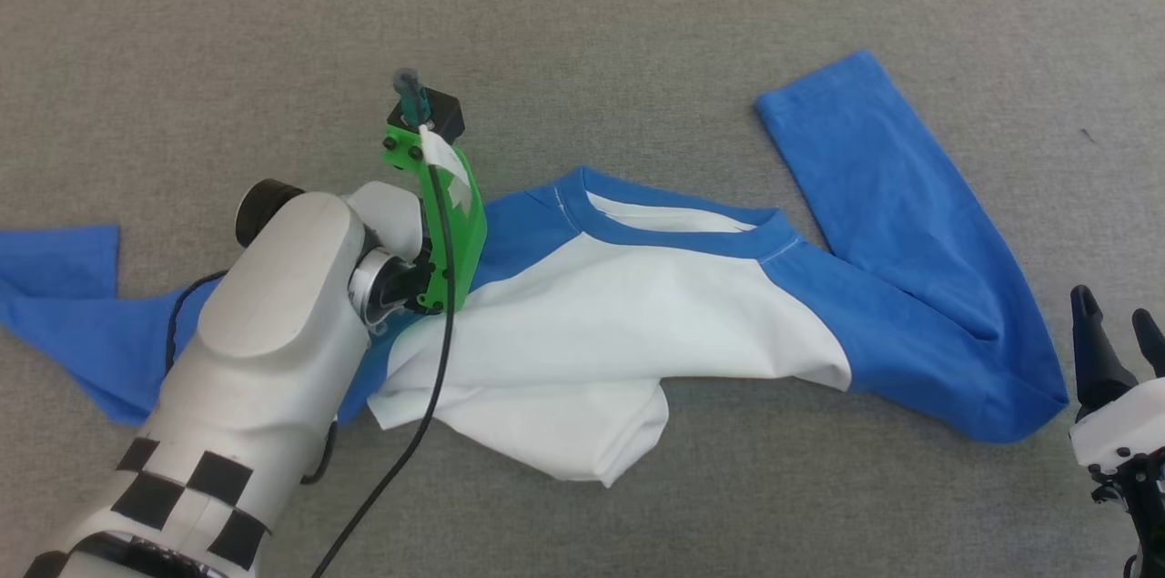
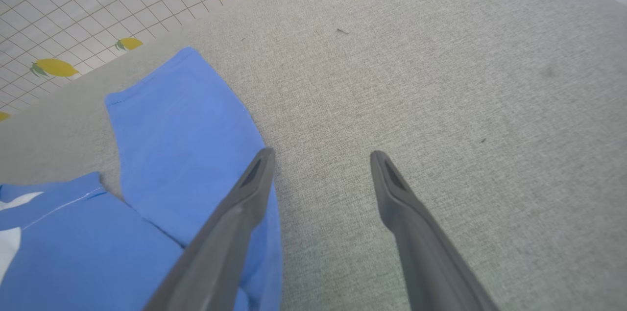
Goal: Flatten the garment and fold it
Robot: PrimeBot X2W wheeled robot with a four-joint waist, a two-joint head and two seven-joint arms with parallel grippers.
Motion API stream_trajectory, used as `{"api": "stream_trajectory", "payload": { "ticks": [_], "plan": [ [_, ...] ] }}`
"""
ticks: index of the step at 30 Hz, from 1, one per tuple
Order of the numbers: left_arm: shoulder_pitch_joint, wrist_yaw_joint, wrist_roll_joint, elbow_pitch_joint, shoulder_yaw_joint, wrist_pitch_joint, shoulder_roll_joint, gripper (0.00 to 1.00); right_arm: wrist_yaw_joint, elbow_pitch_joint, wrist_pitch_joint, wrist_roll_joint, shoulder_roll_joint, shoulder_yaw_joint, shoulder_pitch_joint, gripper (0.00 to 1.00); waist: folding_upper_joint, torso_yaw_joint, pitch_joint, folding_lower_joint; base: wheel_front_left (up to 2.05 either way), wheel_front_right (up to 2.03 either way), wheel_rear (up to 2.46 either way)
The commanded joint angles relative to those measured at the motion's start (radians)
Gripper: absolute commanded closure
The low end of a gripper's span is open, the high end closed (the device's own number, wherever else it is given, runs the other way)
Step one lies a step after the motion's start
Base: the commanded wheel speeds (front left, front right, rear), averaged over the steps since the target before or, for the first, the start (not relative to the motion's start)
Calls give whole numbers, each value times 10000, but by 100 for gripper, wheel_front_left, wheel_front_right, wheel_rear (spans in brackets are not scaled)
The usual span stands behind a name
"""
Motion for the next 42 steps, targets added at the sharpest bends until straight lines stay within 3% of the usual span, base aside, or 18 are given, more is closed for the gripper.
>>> {"api": "stream_trajectory", "payload": {
  "ticks": [1,9,17,20,23,32,42],
  "plan": [
    [831,-77,-246,237,-185,-79,-123,100,-15,51,-91,12,3,-1,-211,0,59,104,-87,0,0,0,0],
    [353,646,-1067,-244,1559,-2401,-36,100,-15,20,-33,-179,3,-35,-178,0,59,555,-495,0,0,0,0],
    [856,1139,-1573,-1025,2595,-3443,404,100,-15,-956,647,-863,3,577,-376,0,59,1204,-727,0,0,0,0],
    [1259,1291,-1690,-1367,2809,-3691,507,100,-15,-1394,1508,-1315,-115,1589,-737,0,59,1435,-699,0,0,0,0],
    [1616,1339,-1786,-1668,2828,-3736,483,100,-15,-1428,2864,-1709,-639,2843,-1282,0,59,1677,-592,0,0,0,0],
    [1819,1270,-1886,-2261,2647,-3886,167,100,-15,175,6736,-2131,-2344,5705,-3380,0,59,2179,-92,0,0,0,0],
    [1633,1119,-1829,-2466,2476,-4069,72,100,-15,754,8766,-1017,-3411,7333,-3587,0,59,2248,206,0,0,0,0]
  ]
}}
